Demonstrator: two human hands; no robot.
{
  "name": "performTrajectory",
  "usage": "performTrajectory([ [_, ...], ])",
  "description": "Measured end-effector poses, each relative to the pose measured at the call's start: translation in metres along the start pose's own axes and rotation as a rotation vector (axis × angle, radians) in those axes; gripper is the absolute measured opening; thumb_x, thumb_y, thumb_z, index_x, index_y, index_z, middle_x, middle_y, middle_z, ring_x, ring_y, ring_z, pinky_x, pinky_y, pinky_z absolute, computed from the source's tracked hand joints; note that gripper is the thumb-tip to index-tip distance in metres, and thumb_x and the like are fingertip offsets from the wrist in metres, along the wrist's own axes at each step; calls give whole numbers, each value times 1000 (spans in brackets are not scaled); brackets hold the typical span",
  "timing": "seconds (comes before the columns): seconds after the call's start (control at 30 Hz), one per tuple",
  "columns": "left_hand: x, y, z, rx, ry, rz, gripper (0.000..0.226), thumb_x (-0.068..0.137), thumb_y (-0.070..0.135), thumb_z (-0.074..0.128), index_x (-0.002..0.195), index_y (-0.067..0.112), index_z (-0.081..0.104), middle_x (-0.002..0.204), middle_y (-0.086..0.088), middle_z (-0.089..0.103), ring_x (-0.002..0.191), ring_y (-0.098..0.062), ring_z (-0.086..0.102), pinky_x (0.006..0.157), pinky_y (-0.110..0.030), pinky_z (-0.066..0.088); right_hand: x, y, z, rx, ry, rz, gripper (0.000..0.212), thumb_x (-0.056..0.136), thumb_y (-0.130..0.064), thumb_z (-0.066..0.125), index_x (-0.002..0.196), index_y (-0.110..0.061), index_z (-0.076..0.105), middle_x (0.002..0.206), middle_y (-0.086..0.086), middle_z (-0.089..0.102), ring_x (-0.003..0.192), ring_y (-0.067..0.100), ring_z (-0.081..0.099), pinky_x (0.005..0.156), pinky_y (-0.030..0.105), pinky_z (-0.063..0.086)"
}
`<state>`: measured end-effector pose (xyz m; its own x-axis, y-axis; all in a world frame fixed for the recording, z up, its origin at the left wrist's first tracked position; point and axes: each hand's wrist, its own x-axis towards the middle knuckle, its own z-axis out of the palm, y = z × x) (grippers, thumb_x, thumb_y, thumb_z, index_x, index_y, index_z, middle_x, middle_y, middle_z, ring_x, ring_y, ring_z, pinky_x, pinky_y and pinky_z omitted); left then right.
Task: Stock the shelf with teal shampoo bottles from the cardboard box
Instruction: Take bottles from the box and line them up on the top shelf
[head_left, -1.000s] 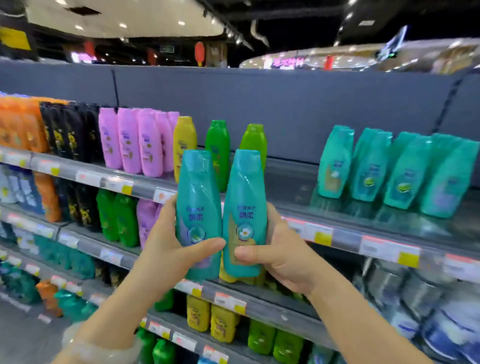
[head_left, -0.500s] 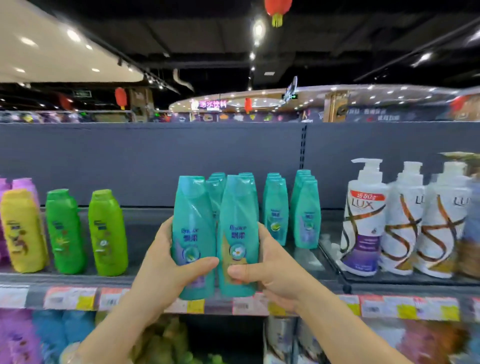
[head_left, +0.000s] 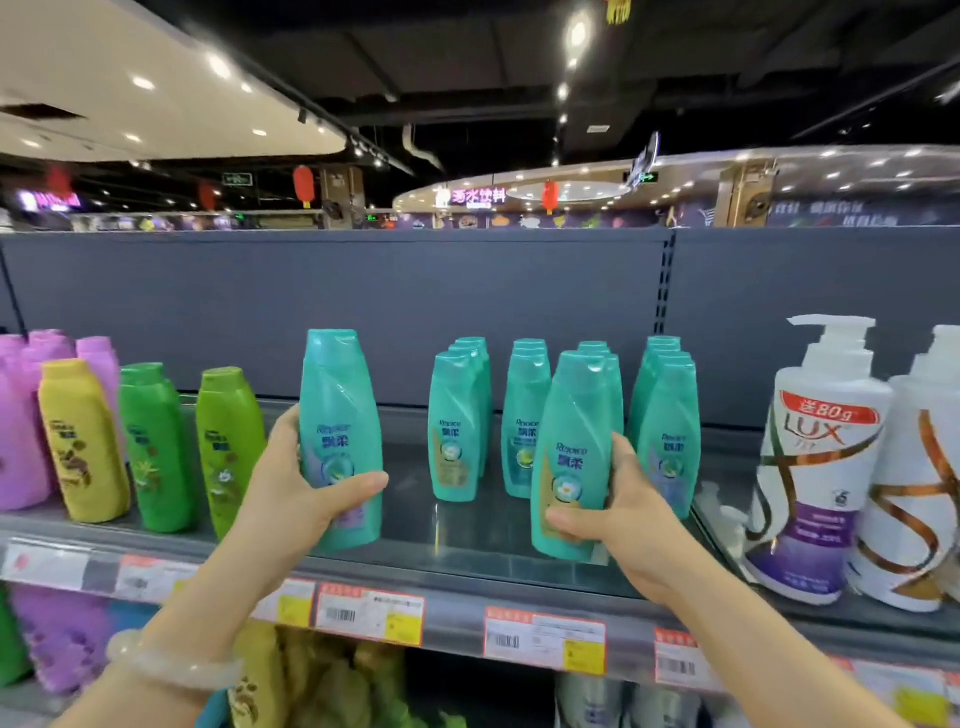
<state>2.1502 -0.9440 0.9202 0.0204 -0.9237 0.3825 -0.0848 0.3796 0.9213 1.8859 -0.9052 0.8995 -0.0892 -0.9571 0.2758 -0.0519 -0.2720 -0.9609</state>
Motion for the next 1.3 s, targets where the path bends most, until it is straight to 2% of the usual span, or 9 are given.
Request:
performTrajectory([
  [0.13,9,-7,8,33,-55,6,71,65,-3,79,118,26,42,104,2,64,88,-12,65,59,-18,56,18,14,32,22,1,79,66,70,16,70,110,-31,47,101,1,68,90,18,65,78,36,54],
  [0.23,16,-10,11,33,-92,6,71,67,-1,79,118,29,39,102,9,62,86,-4,64,60,-16,53,29,20,50,70,18,107,65,70,18,69,112,-27,47,104,2,68,92,17,65,76,32,55],
  [0.37,26,-19,8,-4,-108,-20,71,68,-1,78,119,30,39,102,8,63,87,-5,65,64,-19,54,44,23,72,74,17,84,62,71,19,67,105,-29,47,101,-1,67,89,13,65,74,29,56],
  [0.5,36,-33,2,-43,-159,-28,65,72,0,74,113,38,41,108,6,63,95,-11,66,70,-23,57,53,33,91,58,20,113,52,74,12,70,106,-21,45,101,-2,64,87,9,63,74,26,56],
  [0.63,46,-44,0,-91,-174,-34,58,80,4,67,124,30,38,112,2,62,99,-12,64,76,-24,57,57,40,91,-202,79,135,41,71,-9,80,100,-17,53,98,-1,66,84,7,61,72,17,49],
  [0.73,52,-50,0,-132,-185,-60,55,82,5,64,123,32,39,116,-1,62,105,-18,63,89,-37,52,60,40,90,-314,110,132,40,69,-17,82,99,-16,56,93,-3,66,78,5,58,70,15,48],
  [0.83,55,-53,2,-144,-200,-66,54,84,3,62,119,36,37,118,-2,59,108,-18,60,96,-42,49,63,42,93,-374,121,122,41,68,-19,83,99,-17,55,93,-4,65,80,6,59,73,17,49],
  [1.13,60,-55,3,-127,-208,-68,56,84,3,62,122,33,36,118,-3,59,108,-21,59,97,-45,48,65,40,98,-436,154,120,41,69,-22,82,98,-15,53,85,-10,60,71,-1,54,59,10,42],
  [1.3,62,-54,5,-67,-222,-59,55,84,4,62,122,33,35,115,-1,59,106,-19,59,93,-41,49,63,38,99,-427,155,134,44,69,-25,82,99,-17,51,86,-12,58,74,-2,53,62,10,43],
])
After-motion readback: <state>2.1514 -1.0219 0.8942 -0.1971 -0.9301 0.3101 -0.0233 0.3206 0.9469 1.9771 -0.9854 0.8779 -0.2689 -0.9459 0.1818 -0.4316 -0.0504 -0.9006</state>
